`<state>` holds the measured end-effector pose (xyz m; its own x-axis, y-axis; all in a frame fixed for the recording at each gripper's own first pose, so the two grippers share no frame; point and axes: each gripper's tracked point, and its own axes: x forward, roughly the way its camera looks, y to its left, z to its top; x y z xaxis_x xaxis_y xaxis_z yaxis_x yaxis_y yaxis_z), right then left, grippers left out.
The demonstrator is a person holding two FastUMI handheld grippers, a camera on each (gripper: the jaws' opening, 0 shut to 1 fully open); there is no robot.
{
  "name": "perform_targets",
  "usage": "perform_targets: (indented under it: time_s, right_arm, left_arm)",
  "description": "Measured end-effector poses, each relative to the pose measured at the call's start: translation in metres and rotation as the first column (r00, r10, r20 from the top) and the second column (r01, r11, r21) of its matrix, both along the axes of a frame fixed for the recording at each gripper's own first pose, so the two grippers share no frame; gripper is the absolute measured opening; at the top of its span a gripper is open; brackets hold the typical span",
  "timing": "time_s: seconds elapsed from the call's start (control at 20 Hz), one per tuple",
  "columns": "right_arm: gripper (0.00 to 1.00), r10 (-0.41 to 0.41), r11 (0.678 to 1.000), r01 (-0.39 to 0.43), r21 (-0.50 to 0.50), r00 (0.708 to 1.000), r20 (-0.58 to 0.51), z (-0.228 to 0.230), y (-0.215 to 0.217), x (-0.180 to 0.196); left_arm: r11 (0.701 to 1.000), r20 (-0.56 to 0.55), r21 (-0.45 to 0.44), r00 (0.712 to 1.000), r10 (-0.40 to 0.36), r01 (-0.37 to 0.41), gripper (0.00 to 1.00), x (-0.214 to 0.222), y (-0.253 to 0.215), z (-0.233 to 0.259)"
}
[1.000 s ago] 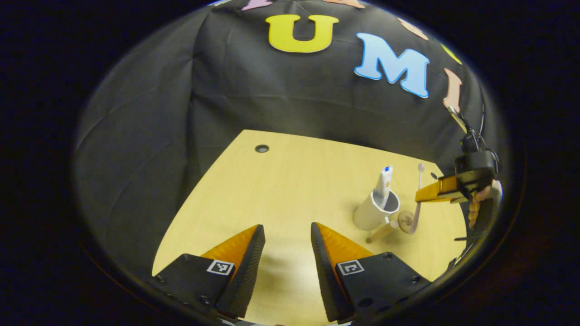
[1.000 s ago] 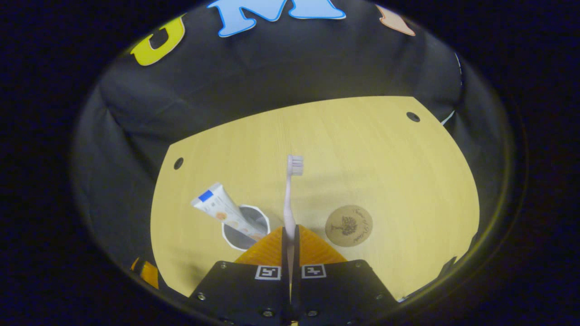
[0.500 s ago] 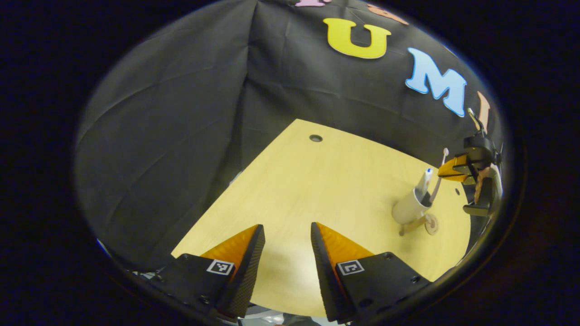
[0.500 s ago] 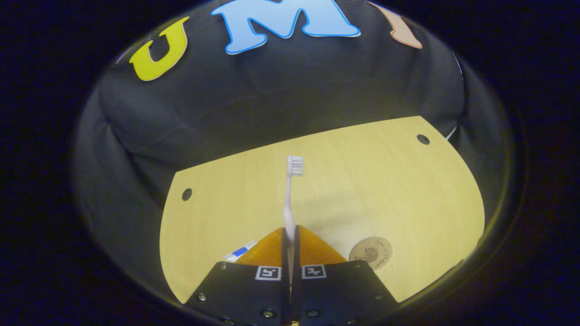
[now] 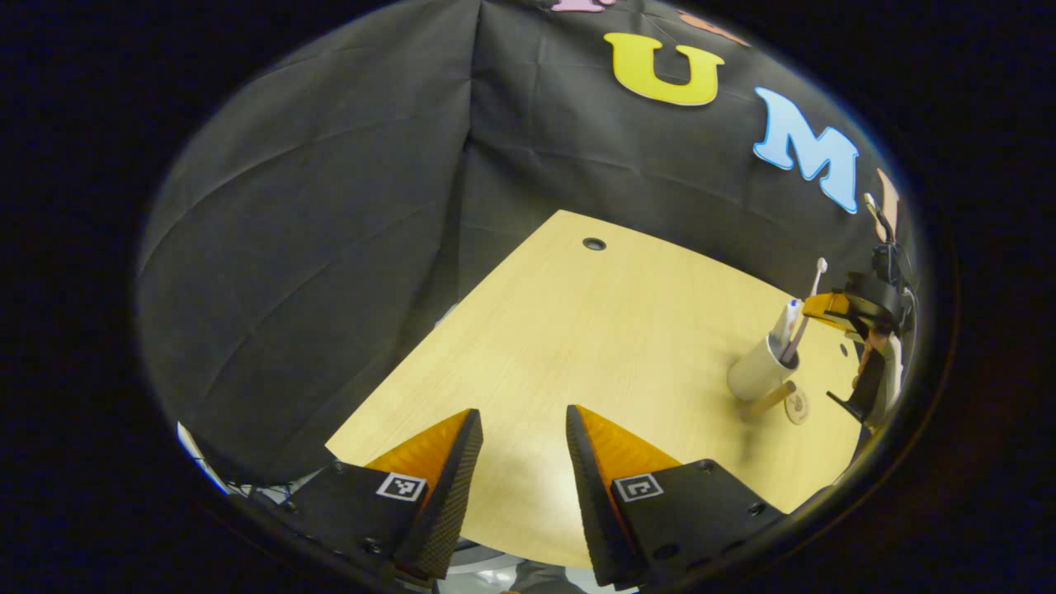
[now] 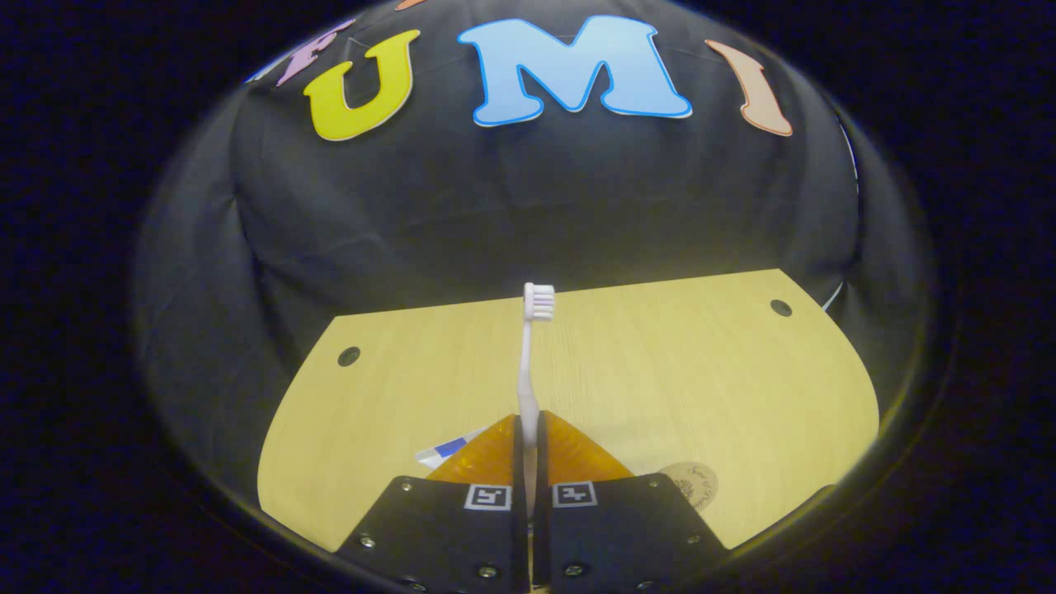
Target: Put the toothbrush and toothpaste on the desktop into the cup, then pick up the cup and place it on the coaster on the desktop.
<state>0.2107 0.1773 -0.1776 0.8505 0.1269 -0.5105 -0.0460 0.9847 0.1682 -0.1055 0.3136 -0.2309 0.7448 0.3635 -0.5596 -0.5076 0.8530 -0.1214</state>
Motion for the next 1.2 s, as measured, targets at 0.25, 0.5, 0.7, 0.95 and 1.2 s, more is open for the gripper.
perform_targets:
  time_s: [0.25, 0.5, 0.7, 0.95, 1.2]
  right_arm:
    - [0.07, 0.059, 0.998, -0.059, -0.009, 0.998, 0.0, -0.016, 0.003, -0.028]
    - [0.29, 0.069, 0.998, -0.069, -0.001, 0.998, -0.001, -0.018, -0.01, -0.056]
    - [0.29, 0.027, 1.0, -0.027, 0.001, 1.0, 0.004, -0.018, -0.045, -0.073]
    - [0.29, -0.08, 0.997, 0.08, 0.0, 0.996, -0.033, -0.035, -0.114, -0.106]
    - [0.29, -0.223, 0.975, 0.224, 0.005, 0.973, -0.064, -0.051, -0.199, -0.152]
  left_arm:
    - [0.998, 0.008, 0.009, 0.998, -0.064, 0.064, 0.75, 0.02, -0.03, 0.004]
    - [0.989, 0.006, 0.018, 0.989, -0.15, 0.15, 0.75, 0.041, -0.062, 0.005]
    - [0.971, 0.01, 0.023, 0.971, -0.24, 0.24, 0.75, 0.065, -0.098, 0.012]
    - [0.929, 0.013, 0.04, 0.93, -0.367, 0.367, 0.68, 0.105, -0.154, 0.02]
    - [0.867, 0.001, 0.042, 0.868, -0.497, 0.496, 0.75, 0.145, -0.217, 0.021]
